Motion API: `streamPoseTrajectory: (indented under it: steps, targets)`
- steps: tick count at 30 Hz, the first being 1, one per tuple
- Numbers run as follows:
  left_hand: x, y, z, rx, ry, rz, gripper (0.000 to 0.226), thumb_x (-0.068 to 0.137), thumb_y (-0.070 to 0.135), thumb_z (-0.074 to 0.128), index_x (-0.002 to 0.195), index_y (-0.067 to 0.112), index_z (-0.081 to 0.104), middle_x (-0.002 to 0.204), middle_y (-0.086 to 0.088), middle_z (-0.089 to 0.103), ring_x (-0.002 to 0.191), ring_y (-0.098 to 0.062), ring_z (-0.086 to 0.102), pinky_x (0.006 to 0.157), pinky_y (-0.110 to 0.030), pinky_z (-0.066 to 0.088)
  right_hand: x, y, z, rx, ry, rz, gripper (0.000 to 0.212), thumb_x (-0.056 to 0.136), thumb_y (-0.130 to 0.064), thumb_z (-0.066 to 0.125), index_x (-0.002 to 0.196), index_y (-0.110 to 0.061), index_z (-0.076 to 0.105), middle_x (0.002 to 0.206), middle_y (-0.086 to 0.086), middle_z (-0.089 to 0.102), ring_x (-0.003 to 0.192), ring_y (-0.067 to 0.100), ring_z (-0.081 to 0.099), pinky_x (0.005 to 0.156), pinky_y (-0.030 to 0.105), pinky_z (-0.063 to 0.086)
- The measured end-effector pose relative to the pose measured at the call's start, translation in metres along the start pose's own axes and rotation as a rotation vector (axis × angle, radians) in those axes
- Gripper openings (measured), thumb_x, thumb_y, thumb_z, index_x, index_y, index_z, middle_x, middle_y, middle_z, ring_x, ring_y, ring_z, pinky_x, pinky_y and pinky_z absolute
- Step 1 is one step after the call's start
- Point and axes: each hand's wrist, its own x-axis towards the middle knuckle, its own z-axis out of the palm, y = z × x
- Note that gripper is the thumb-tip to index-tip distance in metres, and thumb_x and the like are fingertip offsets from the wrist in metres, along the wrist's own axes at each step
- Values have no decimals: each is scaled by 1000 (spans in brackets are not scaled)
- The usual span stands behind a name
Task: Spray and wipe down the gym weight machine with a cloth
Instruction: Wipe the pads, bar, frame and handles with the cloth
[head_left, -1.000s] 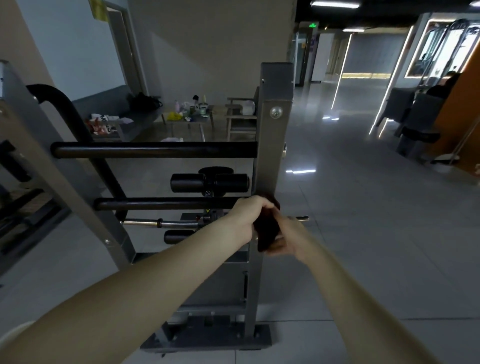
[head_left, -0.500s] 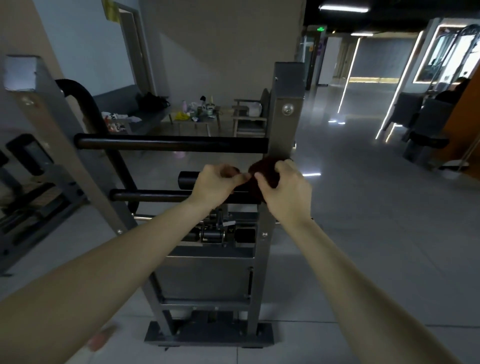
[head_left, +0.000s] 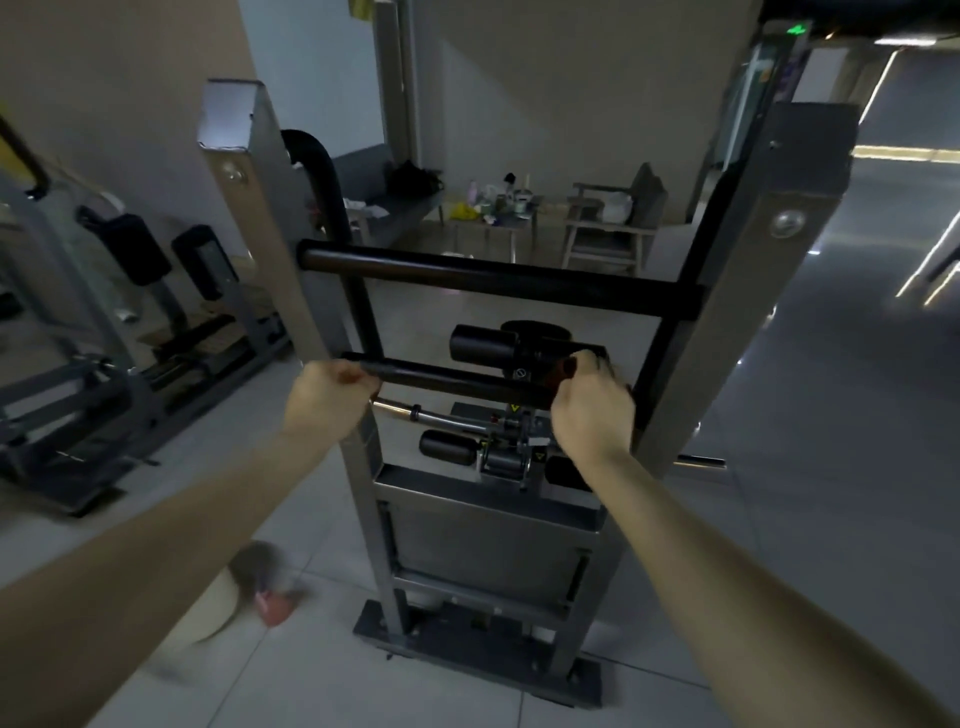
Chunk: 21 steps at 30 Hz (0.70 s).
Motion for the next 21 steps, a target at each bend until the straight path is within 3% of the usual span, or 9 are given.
streamPoseTrajectory:
  steps: [2, 4, 8, 10, 13, 16, 18, 21]
  targets:
    - [12, -13, -12, -136, 120, -127, 21, 86, 35, 77, 81, 17, 69, 80, -8, 69, 85, -34, 69, 71, -38, 53, -10, -28, 12, 57, 15, -81, 28, 86, -1, 52, 111, -2, 62, 100, 14, 67, 93, 30, 61, 83, 42, 54]
    - [23, -20, -22, -185, 194, -189, 47, 81, 47, 81, 101, 9, 62, 96, -9, 65, 90, -30, 64, 74, -39, 49, -21, -63, 31, 122, -13, -139, 33, 87, -4, 50, 117, -5, 62, 109, 10, 67, 104, 27, 61, 98, 41, 51]
    - [43, -23, -37, -256, 145, -108, 86, 74, 47, 88, 139, 10, 45, 119, 1, 57, 108, -18, 57, 94, -36, 50, -26, -110, 55, 217, -13, -93, 39, 87, -13, 46, 122, -10, 62, 118, 7, 66, 119, 27, 56, 111, 44, 42]
    - [53, -19, -43, -323, 41, -21, 78, 79, 39, 87, 142, 14, 48, 124, 6, 62, 112, -13, 62, 103, -36, 50, -22, -122, 63, 235, -51, -101, 36, 89, -6, 51, 123, -9, 62, 119, 8, 66, 118, 26, 56, 111, 43, 41]
    - [69, -19, -51, -284, -28, 95, 50, 83, 39, 83, 125, 18, 64, 117, 6, 72, 108, -12, 68, 101, -41, 54, -20, -158, 73, 360, -143, -163, 34, 94, -1, 55, 127, -9, 59, 123, 6, 63, 118, 21, 57, 110, 36, 43]
    - [82, -32, -63, -173, -86, 175, 42, 82, 49, 80, 114, 23, 71, 108, 11, 74, 101, -5, 67, 96, -33, 54, -18, -211, 90, 548, -102, 59, 31, 99, -5, 52, 128, -9, 58, 130, 5, 56, 115, 18, 59, 98, 24, 47]
    - [93, -47, -77, -92, -141, 216, 49, 81, 55, 78, 120, 25, 71, 121, 13, 67, 112, -7, 61, 97, -31, 48, -13, -249, 103, 672, -70, 274, 32, 100, -3, 49, 131, -6, 57, 135, 8, 53, 121, 20, 55, 97, 14, 36]
    - [100, -61, -96, -54, -220, 179, 51, 87, 46, 76, 128, 18, 66, 124, 6, 64, 113, -13, 60, 93, -28, 45, -7, -286, 115, 861, -77, 512, 36, 101, -1, 44, 135, -5, 53, 138, 10, 53, 126, 22, 53, 102, 16, 34]
